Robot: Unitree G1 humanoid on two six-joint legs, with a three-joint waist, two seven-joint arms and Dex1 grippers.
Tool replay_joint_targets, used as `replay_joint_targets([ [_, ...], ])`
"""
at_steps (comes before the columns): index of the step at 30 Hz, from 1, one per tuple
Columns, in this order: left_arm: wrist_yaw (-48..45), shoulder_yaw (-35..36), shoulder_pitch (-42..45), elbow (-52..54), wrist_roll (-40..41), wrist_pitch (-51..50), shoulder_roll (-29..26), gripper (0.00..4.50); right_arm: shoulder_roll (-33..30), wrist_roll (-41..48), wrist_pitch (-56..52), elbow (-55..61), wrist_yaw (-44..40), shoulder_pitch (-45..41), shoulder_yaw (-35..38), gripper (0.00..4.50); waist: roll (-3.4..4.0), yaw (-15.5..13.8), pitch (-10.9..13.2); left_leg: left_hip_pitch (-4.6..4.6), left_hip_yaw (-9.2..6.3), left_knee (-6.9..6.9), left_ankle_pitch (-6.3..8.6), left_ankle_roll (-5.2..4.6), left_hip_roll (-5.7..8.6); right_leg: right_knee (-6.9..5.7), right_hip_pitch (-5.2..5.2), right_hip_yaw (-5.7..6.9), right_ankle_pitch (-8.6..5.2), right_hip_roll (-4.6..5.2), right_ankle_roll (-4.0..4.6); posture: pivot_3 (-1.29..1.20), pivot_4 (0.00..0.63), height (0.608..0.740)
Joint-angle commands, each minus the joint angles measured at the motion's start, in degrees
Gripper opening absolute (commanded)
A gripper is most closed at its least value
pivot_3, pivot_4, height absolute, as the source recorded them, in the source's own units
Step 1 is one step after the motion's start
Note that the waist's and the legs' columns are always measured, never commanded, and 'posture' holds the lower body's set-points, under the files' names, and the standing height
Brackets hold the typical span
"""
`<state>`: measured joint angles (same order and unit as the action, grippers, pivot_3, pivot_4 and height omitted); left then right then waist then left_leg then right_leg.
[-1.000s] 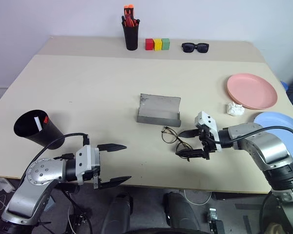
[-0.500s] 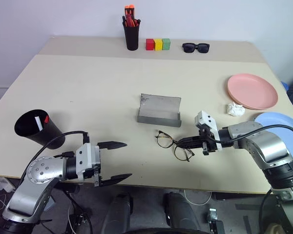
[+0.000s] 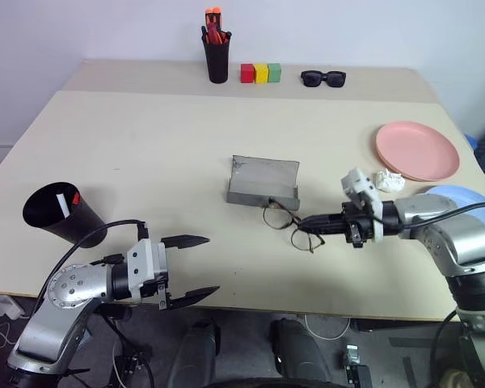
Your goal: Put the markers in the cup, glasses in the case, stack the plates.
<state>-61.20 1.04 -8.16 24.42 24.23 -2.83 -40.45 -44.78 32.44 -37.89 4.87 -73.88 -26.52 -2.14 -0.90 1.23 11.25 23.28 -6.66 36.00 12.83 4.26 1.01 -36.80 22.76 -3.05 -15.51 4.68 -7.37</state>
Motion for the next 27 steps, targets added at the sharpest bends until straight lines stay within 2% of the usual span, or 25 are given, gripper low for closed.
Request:
replay_joint_targets([
  [1,0.67,-0.22,0.79,0.53,-0.23,0.96,0.68,4.5,3.21,1.66,2.95,-1.89,0.55,-5.26,2.33,0.01,0.0,0.05,0.0,0.0,0.0,0.0,0.0,0.0,-0.01,0.0,0.0,0.0,0.0,-0.01,0.0,0.0,0.15,0.74],
  [14,6.46,0.33,1.08,2.75,-1.62,-0.38,2.92,4.5,19.77,-10.83,27.12,-25.86,4.74,-17.21,-2.13,0.01,0.04,0.18,0.02,0.0,0.01,-0.09,0.0,0.0,0.0,0.03,0.05,0.01,0.04,-0.01,-0.04,0.0,0.15,0.74],
  [21,8.91,0.74,-0.5,4.41,-2.0,-0.32,2.95,4.5,23.45,-16.38,39.19,-39.91,6.16,-22.7,-2.05,0.01,0.1,0.48,0.06,0.01,0.01,-0.1,0.0,0.0,0.0,0.0,0.06,0.0,0.05,-0.01,-0.06,0.0,0.15,0.74],
  [27,9.98,1.3,-2.66,5.55,-2.17,0.04,2.69,4.5,23.88,-18.38,43.92,-46.7,4.76,-26.55,-1.99,0.01,0.13,1.31,0.08,0.0,0.01,-0.12,0.0,0.0,0.0,-0.06,0.09,0.0,0.04,-0.01,-0.04,0.0,0.15,0.74],
])
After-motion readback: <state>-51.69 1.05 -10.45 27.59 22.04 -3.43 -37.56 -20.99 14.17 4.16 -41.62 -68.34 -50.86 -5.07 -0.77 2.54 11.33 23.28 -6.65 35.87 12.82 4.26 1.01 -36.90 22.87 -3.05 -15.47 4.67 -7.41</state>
